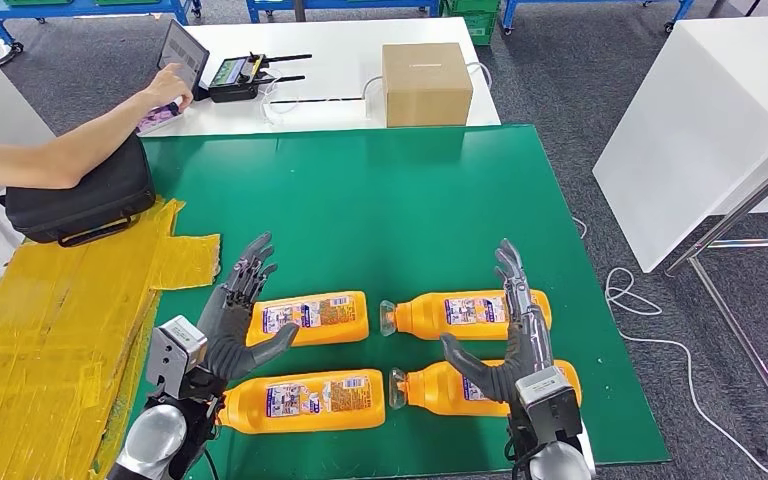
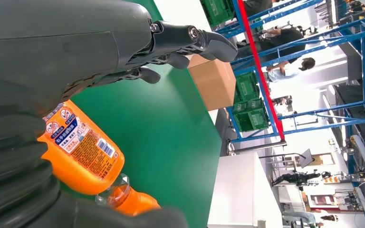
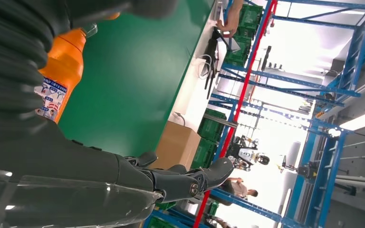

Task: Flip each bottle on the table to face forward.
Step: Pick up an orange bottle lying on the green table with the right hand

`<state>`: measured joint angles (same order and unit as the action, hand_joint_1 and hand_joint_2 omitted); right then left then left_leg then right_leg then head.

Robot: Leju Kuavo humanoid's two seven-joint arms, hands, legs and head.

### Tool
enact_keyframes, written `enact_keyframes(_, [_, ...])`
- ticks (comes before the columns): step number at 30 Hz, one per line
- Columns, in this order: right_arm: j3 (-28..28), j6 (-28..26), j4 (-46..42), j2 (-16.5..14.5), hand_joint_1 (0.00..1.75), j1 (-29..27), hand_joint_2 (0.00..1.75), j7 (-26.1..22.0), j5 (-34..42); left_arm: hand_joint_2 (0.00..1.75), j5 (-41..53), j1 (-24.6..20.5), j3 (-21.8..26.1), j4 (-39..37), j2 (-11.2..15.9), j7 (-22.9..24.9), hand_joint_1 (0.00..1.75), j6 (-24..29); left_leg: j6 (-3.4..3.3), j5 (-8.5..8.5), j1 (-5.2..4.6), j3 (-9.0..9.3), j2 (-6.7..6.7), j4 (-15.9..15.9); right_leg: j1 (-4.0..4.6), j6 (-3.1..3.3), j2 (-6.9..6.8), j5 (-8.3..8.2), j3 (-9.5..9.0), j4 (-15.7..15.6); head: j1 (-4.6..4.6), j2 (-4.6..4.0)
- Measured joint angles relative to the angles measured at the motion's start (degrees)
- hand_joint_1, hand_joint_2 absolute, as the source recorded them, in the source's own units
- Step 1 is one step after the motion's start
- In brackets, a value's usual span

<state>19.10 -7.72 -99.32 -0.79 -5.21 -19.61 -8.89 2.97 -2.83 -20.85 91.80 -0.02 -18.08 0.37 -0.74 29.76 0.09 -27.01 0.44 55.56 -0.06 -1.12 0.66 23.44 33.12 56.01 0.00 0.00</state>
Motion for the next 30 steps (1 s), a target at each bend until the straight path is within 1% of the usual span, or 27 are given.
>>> enact_keyframes(14, [0.0,-0.1,0.0,0.0,1.75,0.0,1.75,-0.3,0.1,1.75,0.2,0.0,0.0,0.0,0.0,-0.3,1.75,0.3,0.00,0.00,0.00,0.00,0.00,0.0,0.00,0.00,0.00,0.00,0.00,0.0,0.01,0.00])
enact_keyframes(15, [0.0,-0.5,0.0,0.0,1.75,-0.1,1.75,-1.4,0.4,1.75,1.1,0.2,0.0,0.2,-0.1,-1.5,1.75,1.5,0.00,0.00,0.00,0.00,0.00,0.0,0.00,0.00,0.00,0.00,0.00,0.0,0.01,0.00])
enact_keyframes(16, [-0.1,-1.3,-0.2,-0.2,1.75,-0.4,1.75,-3.7,0.8,1.75,2.7,0.7,0.0,0.7,-0.3,-4.0,1.75,4.1,0.00,0.00,0.00,0.00,0.00,0.0,0.00,0.00,0.00,0.00,0.00,0.0,0.01,0.00])
enact_keyframes(18, [-0.5,-3.2,-1.3,-1.0,1.75,-1.5,1.75,-10.6,2.2,1.75,7.2,2.5,-0.3,3.3,-1.1,-11.6,1.75,14.4,0.00,0.01,0.00,0.03,0.00,0.0,0.01,0.00,0.01,0.01,0.02,0.0,0.01,0.00])
enact_keyframes(19, [-0.8,-3.9,-2.0,-1.4,1.75,-2.2,1.75,-13.3,2.6,1.75,9.0,3.4,-0.7,4.7,-1.4,-14.6,1.75,19.9,0.00,0.02,0.00,0.04,-0.01,0.0,0.02,0.00,0.00,0.01,0.03,0.0,0.01,0.00])
enact_keyframes(20, [-1.1,-4.2,-2.6,-1.7,1.75,-2.7,1.75,-14.8,3.0,1.75,10.0,4.1,-1.1,6.0,-1.6,-16.0,1.75,23.9,0.00,0.02,0.00,0.04,-0.04,0.0,0.01,0.00,-0.01,0.02,0.03,0.0,0.01,0.00])
enact_keyframes(21, [-1.3,-4.3,-2.9,-2.0,1.75,-3.1,1.75,-15.3,3.1,1.75,10.4,4.5,-1.6,6.7,-1.7,-15.9,1.75,26.0,-0.01,0.03,-0.01,0.00,-0.05,0.0,0.01,0.00,-0.03,0.03,0.03,0.0,0.01,0.00])
enact_keyframes(22, [-1.5,-4.3,-3.1,-2.1,1.75,-3.4,1.75,-15.5,3.3,1.75,10.5,4.8,-2.0,7.1,-1.7,-15.3,1.75,26.8,-0.01,0.04,-0.01,-0.02,-0.06,0.0,0.00,0.00,-0.04,0.03,0.03,0.0,0.02,0.00])
enact_keyframes(25, [-1.9,-4.1,-3.3,-2.8,1.75,-4.2,1.75,-15.9,3.8,1.75,10.5,5.7,-2.5,7.7,-1.6,-14.5,1.75,26.2,-0.03,0.06,-0.01,-0.02,-0.03,0.0,-0.01,0.00,-0.02,0.02,0.01,0.0,0.02,0.00])
enact_keyframes(26, [-2.0,-4.0,-3.3,-3.0,1.68,-4.4,1.75,-15.9,3.9,1.75,10.3,5.9,-2.5,7.7,-1.6,-14.2,1.75,25.8,-0.04,0.05,-0.01,-0.01,-0.03,0.0,-0.01,0.00,-0.02,0.02,0.00,0.0,0.01,0.00])
enact_keyframes(27, [-2.1,-3.9,-3.3,-3.2,1.32,-4.6,1.75,-16.0,3.8,1.75,10.2,6.0,-2.5,7.8,-1.6,-13.9,1.69,25.2,-0.04,0.04,-0.02,0.01,-0.03,0.0,-0.02,0.00,-0.02,0.01,-0.02,0.0,0.01,0.00])
enact_keyframes(28, [-2.1,-3.9,-3.3,-3.3,0.88,-4.6,1.75,-16.0,3.6,1.75,9.9,6.1,-2.5,7.8,-1.6,-13.5,1.27,24.7,-0.04,0.04,-0.02,0.02,-0.03,0.0,-0.02,0.00,-0.03,0.01,-0.03,0.0,0.01,0.00])
enact_keyframes(29, [-2.1,-3.8,-3.3,-3.4,0.45,-4.6,1.75,-15.9,3.2,1.31,9.6,6.2,-2.5,7.8,-1.6,-13.2,0.83,24.2,-0.04,0.03,-0.01,0.03,-0.03,0.0,-0.01,0.00,-0.03,0.00,-0.04,0.0,0.01,0.00])
enact_keyframes(30, [-2.1,-3.8,-3.3,-3.5,0.07,-4.5,1.75,-15.7,2.8,0.87,9.2,6.3,-2.5,7.8,-1.6,-12.9,0.40,23.7,-0.04,0.03,-0.01,0.03,-0.03,0.0,-0.01,0.00,-0.03,0.00,-0.05,0.0,0.01,0.00])
